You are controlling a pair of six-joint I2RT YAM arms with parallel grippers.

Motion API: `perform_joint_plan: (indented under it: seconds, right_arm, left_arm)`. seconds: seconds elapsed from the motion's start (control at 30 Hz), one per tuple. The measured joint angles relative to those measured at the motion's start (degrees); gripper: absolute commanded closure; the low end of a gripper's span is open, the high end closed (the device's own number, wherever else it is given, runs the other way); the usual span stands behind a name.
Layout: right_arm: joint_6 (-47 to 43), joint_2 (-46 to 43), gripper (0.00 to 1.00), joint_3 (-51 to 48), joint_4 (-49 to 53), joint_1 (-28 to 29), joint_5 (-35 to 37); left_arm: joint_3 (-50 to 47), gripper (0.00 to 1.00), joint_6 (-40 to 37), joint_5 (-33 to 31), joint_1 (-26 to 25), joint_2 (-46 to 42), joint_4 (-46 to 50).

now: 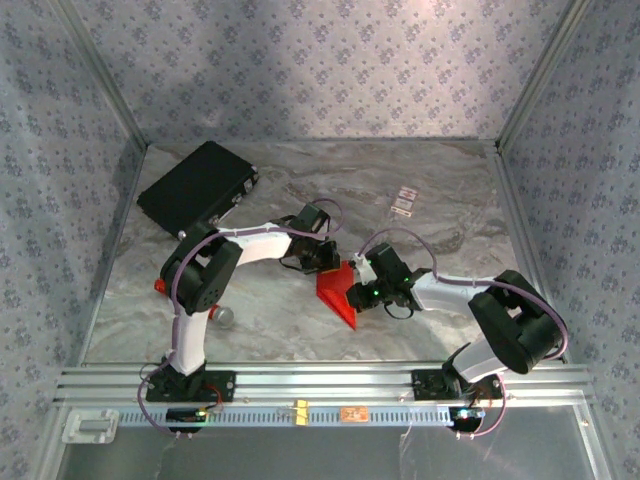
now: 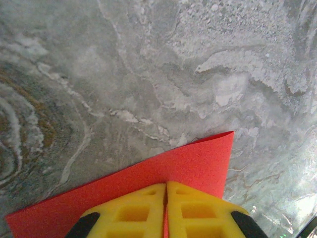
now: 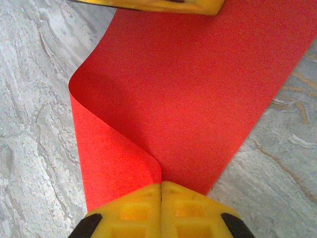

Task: Fold a paper plane with a square sheet of paper (pick it up from the middle)
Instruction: Third fold the triangle at the center of the table.

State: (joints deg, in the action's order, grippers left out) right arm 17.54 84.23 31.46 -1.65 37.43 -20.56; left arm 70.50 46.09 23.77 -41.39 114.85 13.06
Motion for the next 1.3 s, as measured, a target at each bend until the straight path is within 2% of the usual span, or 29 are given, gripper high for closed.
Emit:
perform_joint_plan:
  seconds: [0.53,0.73,0.9,1.03,1.1,1.17,1.3]
  right_arm:
    - [0.0,0.7,1.0,0.3,-0.2,0.1,0.0]
    - [0.0,1.1,1.0,0.5,-0.3,0.1,0.0]
    - [0.0,1.6,1.0,0.7,-1.1,0.1,0.0]
    - [0.0,1.7,1.0,0.8,-1.6,0.1,0.3]
    - [0.0,1.8,1.0,0.9,-1.6,0.1,0.3]
    - [-0.5,2.1,1.0,1.2,-1.4,0.0,0.4]
    - [-1.4,2.7,1.0,2.1,-0.7,-0.4,0.3]
  left_arm:
    - [-0.2,0.89,0.0,0.2,0.0,0.0,-0.9]
    - [0.0,0.85,0.0,0.3,0.0,0.0,-1.0]
    - [1.3,0.75,0.0,-0.7,0.1,0.0,-0.4]
    - [1.5,0.61,0.1,-1.4,0.6,-0.5,0.1]
    - [1.4,0.61,0.5,-2.8,1.2,-1.6,0.8]
    - [0.2,0.55,0.5,-4.3,2.3,-3.8,0.5]
    - [-5.0,0.52,1.9,-6.7,4.4,-11.1,-0.1]
